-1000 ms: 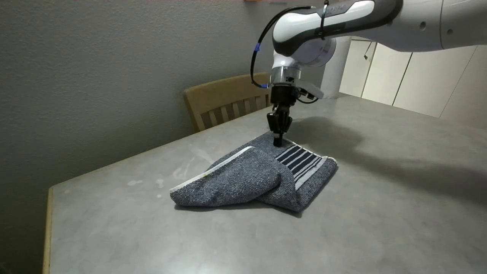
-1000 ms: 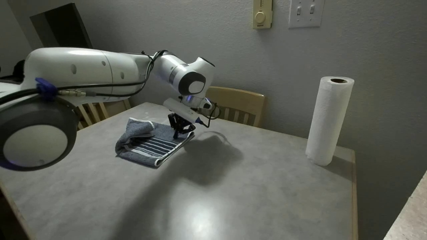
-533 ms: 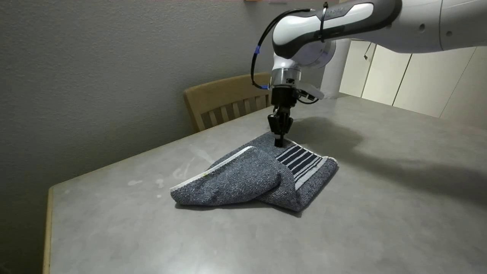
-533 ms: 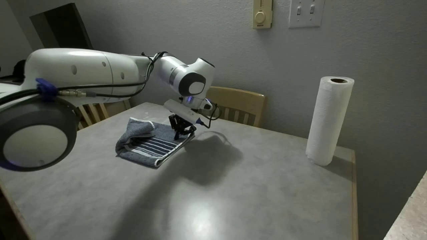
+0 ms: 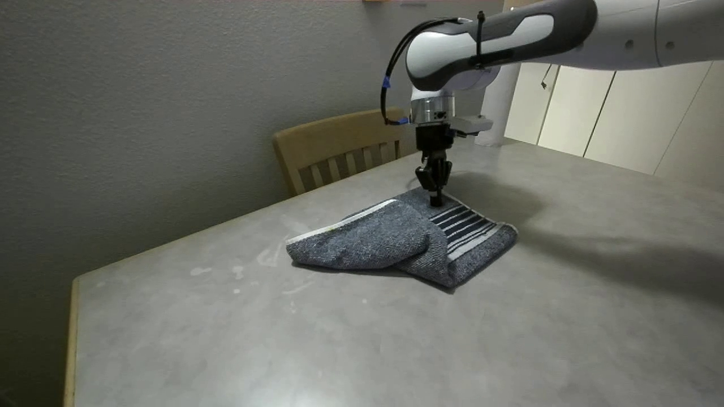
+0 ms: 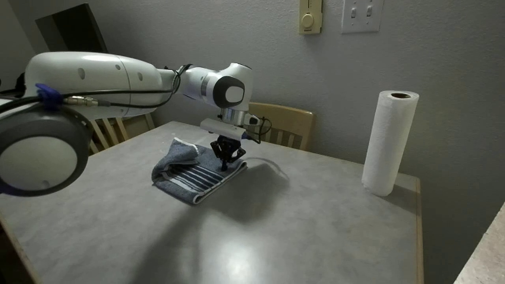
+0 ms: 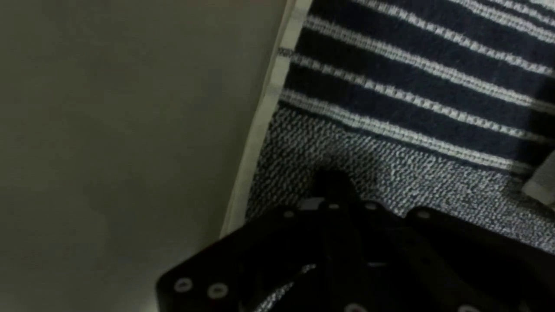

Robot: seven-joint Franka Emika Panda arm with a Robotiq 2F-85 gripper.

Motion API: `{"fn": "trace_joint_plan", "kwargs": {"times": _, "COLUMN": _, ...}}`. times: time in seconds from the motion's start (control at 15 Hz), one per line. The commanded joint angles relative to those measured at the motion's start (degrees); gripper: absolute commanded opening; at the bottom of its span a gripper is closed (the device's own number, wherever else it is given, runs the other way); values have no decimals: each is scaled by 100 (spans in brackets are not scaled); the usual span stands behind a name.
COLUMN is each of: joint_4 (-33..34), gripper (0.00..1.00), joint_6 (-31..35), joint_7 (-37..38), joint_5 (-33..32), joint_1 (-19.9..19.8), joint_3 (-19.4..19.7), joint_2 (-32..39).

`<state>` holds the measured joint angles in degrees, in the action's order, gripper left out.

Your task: Unfold the grey towel.

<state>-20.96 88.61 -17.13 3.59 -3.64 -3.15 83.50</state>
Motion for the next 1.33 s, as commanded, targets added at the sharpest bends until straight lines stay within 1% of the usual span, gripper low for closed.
{"fn": "trace_joint_plan", "kwargs": {"times": 0.0, "joint_4": -103, "gripper": 0, "joint_6": -16, "joint_7": -70, "joint_5": -503, "joint_1": 21, "joint_3": 400, "joint_2": 32}}
{"fn": "trace_joint_plan", "kwargs": {"times": 0.2, "joint_4": -133, "gripper": 0, "joint_6": -110, "joint_7": 11, "joint_5": -884, "joint_1": 41, "joint_3": 683, "joint_2": 22}}
{"fn": "trace_joint_plan", "kwargs": {"times": 0.4, "joint_4": -119, "gripper": 0, "joint_6": -54, "joint_7": 40, "joint_5": -1056, "joint_1": 44, "joint_3": 791, "joint_2": -4}}
{"fn": "trace_joint_plan", "kwargs": {"times": 1.07, "joint_4": -111, "gripper": 0, "joint_6": -241, "joint_7": 474, "joint_5": -909, "joint_1": 144, "joint_3": 667, "joint_2": -213}}
{"fn": "trace_joint_plan", "kwargs": {"times": 1.27, "joint_4": -95, "gripper": 0, "joint_6": -247, "joint_7": 555, "joint_5": -784, "joint_1": 153, "joint_3": 545, "joint_2": -236}}
